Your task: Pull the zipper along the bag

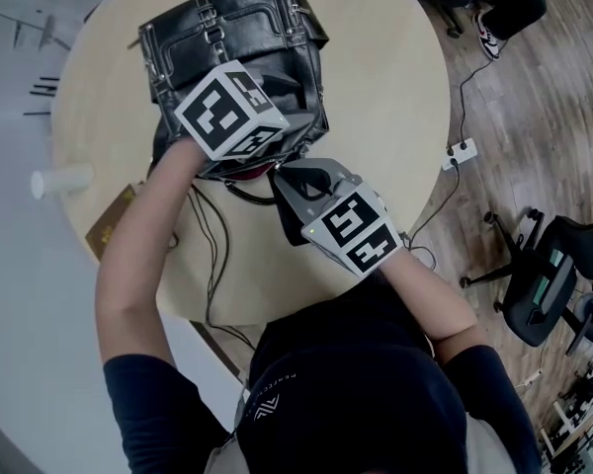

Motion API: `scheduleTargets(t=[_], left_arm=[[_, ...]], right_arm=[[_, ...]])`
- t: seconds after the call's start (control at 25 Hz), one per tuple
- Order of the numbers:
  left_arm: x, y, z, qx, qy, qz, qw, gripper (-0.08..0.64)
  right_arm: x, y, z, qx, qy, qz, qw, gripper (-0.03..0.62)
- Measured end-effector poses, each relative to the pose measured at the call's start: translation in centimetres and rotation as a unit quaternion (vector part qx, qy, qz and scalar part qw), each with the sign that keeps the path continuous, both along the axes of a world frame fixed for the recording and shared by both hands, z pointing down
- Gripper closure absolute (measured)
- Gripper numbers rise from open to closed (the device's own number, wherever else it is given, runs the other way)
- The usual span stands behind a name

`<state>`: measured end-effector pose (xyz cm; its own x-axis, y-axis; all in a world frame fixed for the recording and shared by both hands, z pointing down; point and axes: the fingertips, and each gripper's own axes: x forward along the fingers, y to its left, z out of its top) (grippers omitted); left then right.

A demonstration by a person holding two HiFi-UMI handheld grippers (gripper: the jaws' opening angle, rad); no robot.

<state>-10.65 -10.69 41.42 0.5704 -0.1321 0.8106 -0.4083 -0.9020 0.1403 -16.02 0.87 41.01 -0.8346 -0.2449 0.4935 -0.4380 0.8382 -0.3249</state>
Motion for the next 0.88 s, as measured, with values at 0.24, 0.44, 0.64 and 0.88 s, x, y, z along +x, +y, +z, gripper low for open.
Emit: scheduleTargets(t=[0.24, 0.44, 0.64, 0.88], left_arm=[[0.1, 0.0, 0.1, -0.012, 0.002, -0.001, 0.9999, 0.348], [0.0, -0.2, 0.3, -0.018, 0.005, -0.004, 0.9998, 0.353], [0.0, -0.3, 0.2, -0.021, 0.009, -0.006, 0.9997, 0.359], [-0.1, 0.1, -1.4, -0.007, 0.02, 0.01, 0.9997, 0.389]], right_arm=[[-1.1, 0.5, 0.1, 0.013, 0.017, -0.008, 1.0, 0.572], [-1.8, 0.6, 0.2, 0.016, 0.021, -0.012, 1.0, 0.572], [-1.6, 0.8, 0.4, 0.01, 0.027, -0.024, 0.999, 0.572], [0.5, 0.6, 1.0, -0.014, 0.035, -0.021, 0.999, 0.581]])
